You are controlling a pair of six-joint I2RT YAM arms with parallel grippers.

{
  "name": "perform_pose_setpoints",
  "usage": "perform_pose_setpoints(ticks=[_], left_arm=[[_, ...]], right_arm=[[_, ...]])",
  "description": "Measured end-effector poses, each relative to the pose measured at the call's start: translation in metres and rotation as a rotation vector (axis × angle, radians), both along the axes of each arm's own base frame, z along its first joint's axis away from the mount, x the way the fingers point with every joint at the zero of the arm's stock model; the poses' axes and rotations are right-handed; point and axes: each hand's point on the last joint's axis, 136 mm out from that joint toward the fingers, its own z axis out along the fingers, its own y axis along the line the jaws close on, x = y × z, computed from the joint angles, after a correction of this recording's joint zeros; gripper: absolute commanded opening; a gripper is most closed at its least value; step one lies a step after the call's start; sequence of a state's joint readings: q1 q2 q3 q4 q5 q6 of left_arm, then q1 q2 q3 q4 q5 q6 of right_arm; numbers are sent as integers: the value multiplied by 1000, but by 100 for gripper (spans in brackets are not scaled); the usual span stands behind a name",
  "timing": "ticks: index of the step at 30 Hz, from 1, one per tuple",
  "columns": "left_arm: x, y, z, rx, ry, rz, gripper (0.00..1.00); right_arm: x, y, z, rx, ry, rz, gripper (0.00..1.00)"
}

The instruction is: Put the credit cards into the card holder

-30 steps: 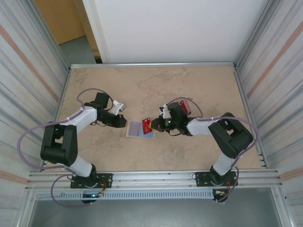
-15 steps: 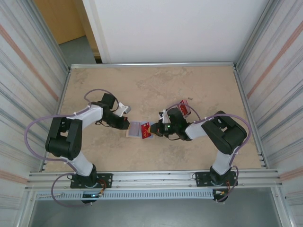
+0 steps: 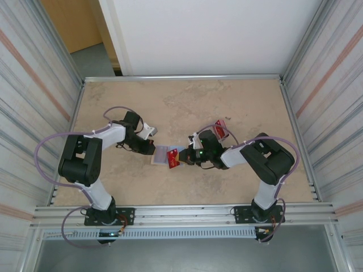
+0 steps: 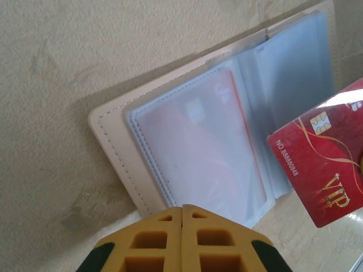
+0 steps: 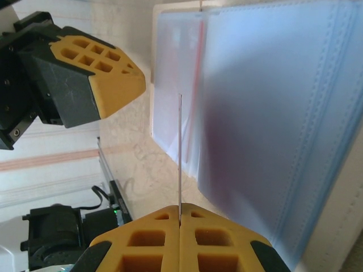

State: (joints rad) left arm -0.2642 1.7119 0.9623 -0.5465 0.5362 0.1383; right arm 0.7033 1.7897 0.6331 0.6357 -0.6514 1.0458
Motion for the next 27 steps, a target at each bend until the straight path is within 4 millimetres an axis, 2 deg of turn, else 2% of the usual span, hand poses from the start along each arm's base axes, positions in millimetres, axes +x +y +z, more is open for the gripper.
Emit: perform_pose_setpoints(ticks=[12, 20, 22, 27], left_arm=[[1, 0, -1, 18, 2, -3, 0], [3, -22, 13, 2, -26, -68, 0], [1, -23, 10, 16, -18, -77, 0], [2, -9, -6, 77, 19, -53, 0]], right_arm=[[-1, 2, -1, 0, 1, 5, 0], [-1, 2, -1, 0, 2, 5, 0], [-1, 2, -1, 0, 2, 5, 0], [-1, 2, -1, 0, 1, 5, 0]])
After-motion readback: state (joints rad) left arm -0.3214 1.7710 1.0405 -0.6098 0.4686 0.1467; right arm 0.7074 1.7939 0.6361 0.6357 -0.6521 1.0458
